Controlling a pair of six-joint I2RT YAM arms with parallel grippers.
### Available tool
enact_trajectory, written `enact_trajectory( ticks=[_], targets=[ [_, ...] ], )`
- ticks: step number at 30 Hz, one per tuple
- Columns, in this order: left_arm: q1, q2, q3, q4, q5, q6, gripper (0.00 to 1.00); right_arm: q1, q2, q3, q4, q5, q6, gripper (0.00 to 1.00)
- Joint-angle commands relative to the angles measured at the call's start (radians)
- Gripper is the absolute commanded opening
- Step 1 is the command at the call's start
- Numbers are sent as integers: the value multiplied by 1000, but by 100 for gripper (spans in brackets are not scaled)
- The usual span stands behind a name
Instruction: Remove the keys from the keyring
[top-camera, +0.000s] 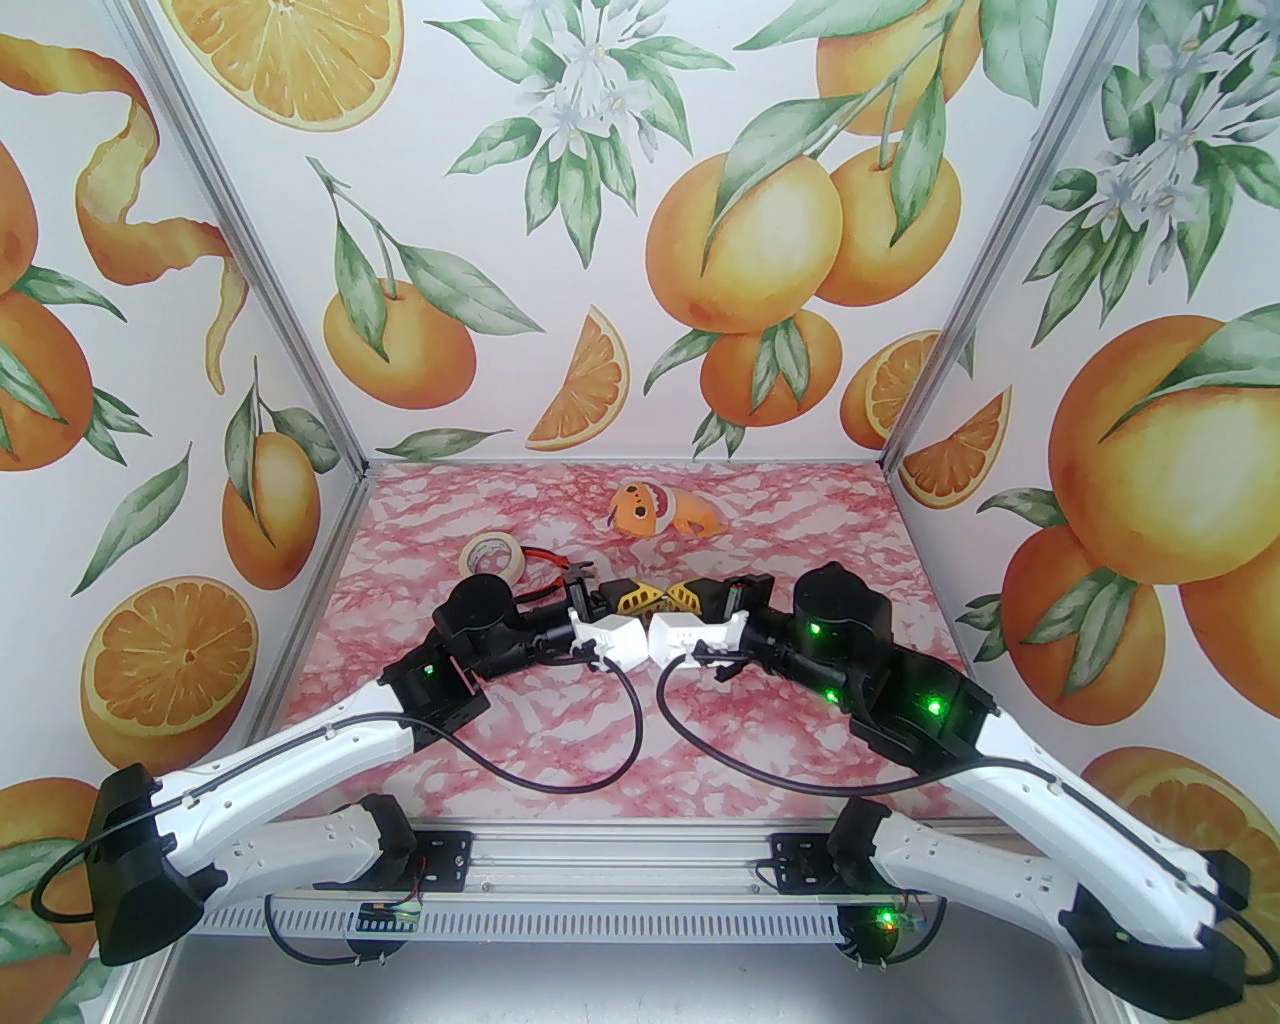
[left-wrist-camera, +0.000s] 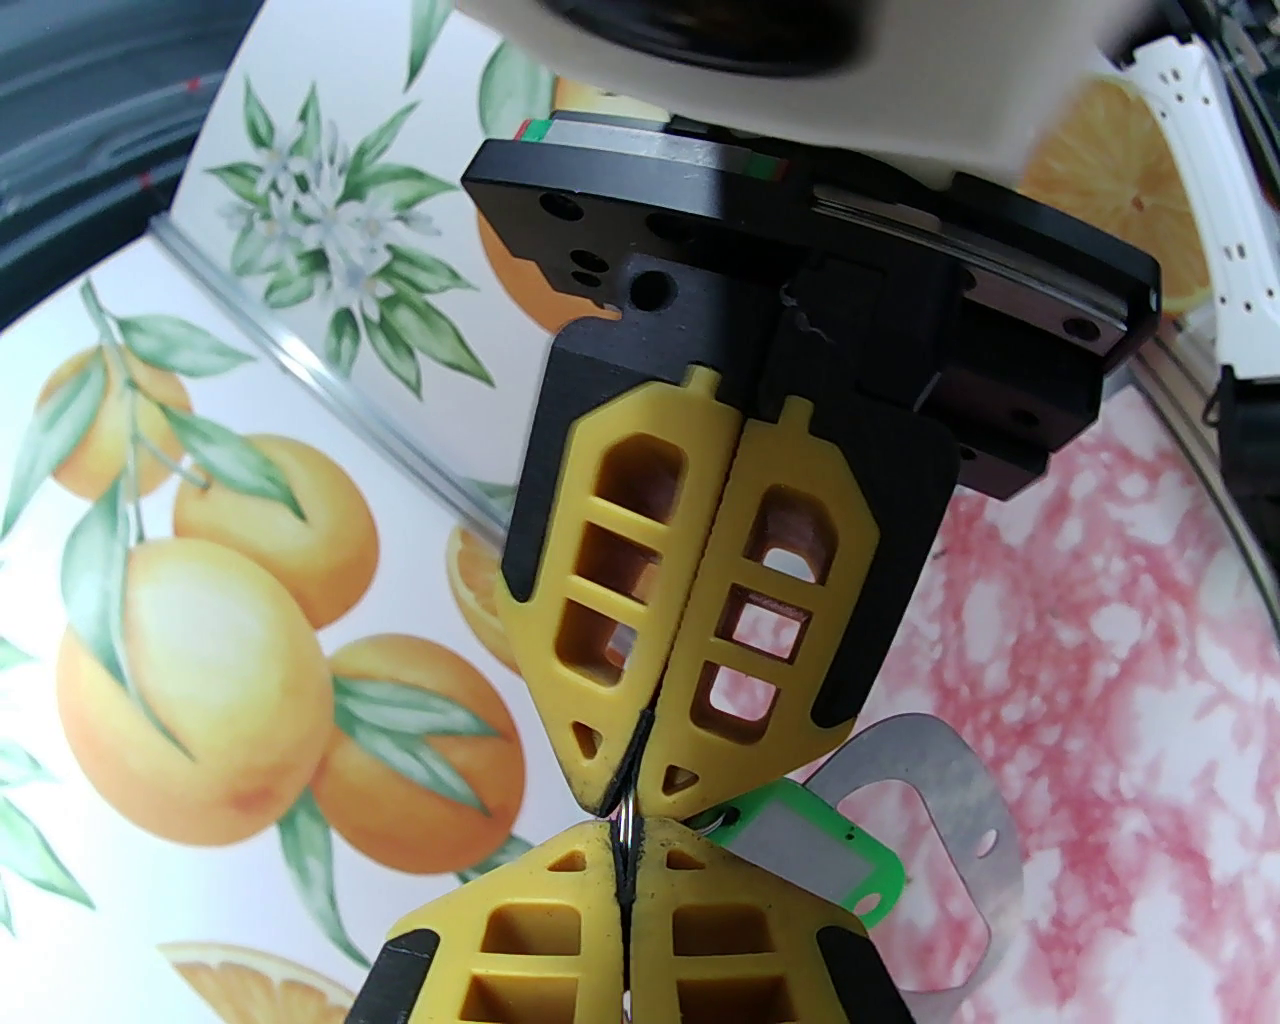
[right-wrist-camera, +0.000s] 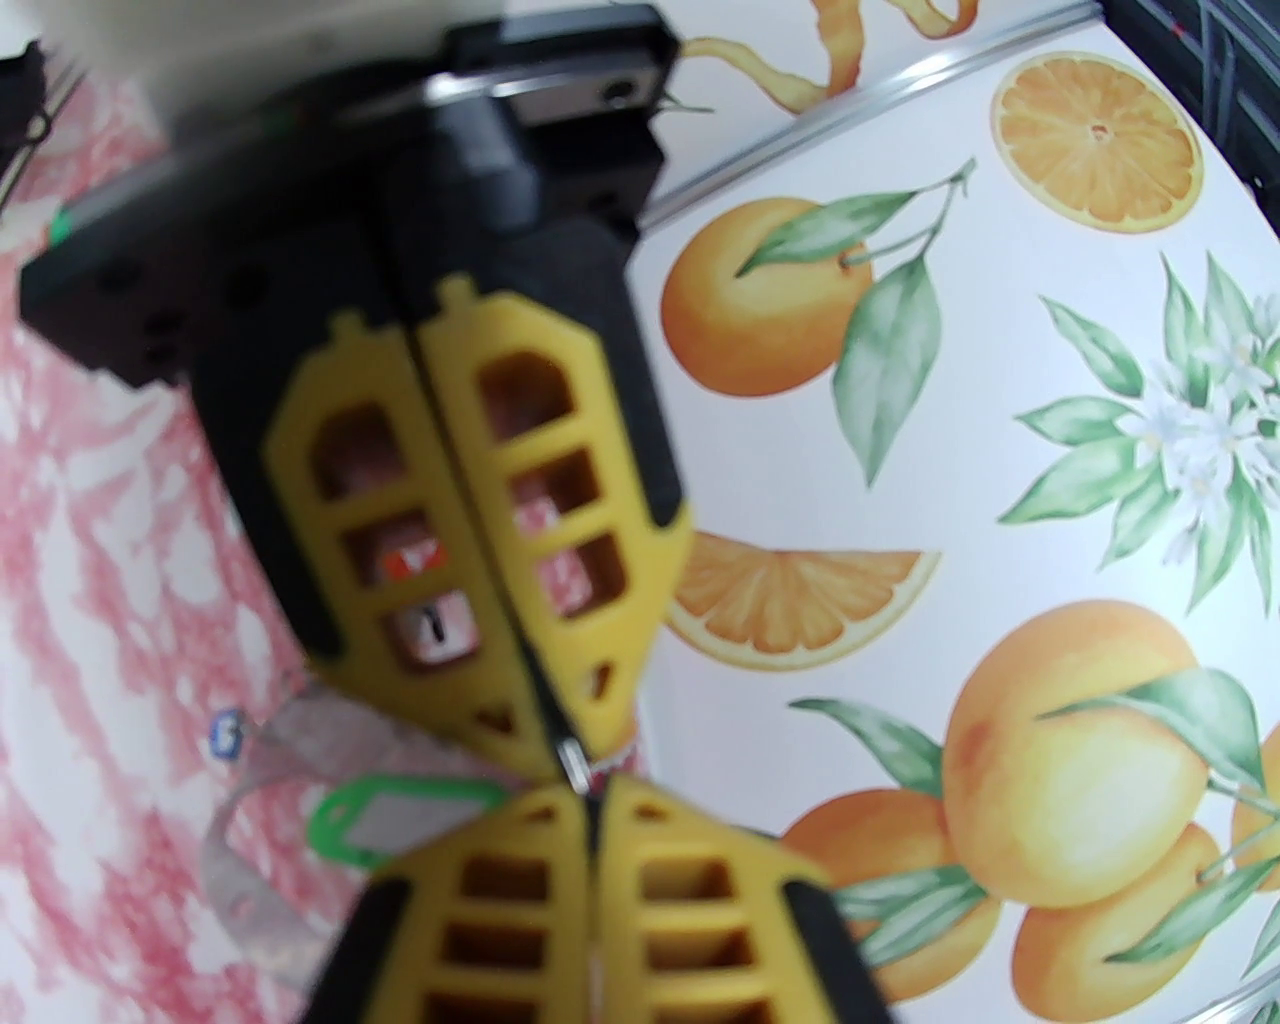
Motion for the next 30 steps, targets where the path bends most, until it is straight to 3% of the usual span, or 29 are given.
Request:
enact_trajectory(
  ticks=[1,5,17,30],
  targets=[
    [-4,11,3,28,38,36,0,-30,-34,46,-3,-86,76,15],
    [-2,11,4,51,92,31,0,-97,-78,37,-13,-188,137,29],
    [17,36,29,151,289,-115,0,-254,-97,83,-197,-533,292,43],
    [14,67,44,215,338,-185,0,-254,-105,54,-179,-621,342,33]
  ],
)
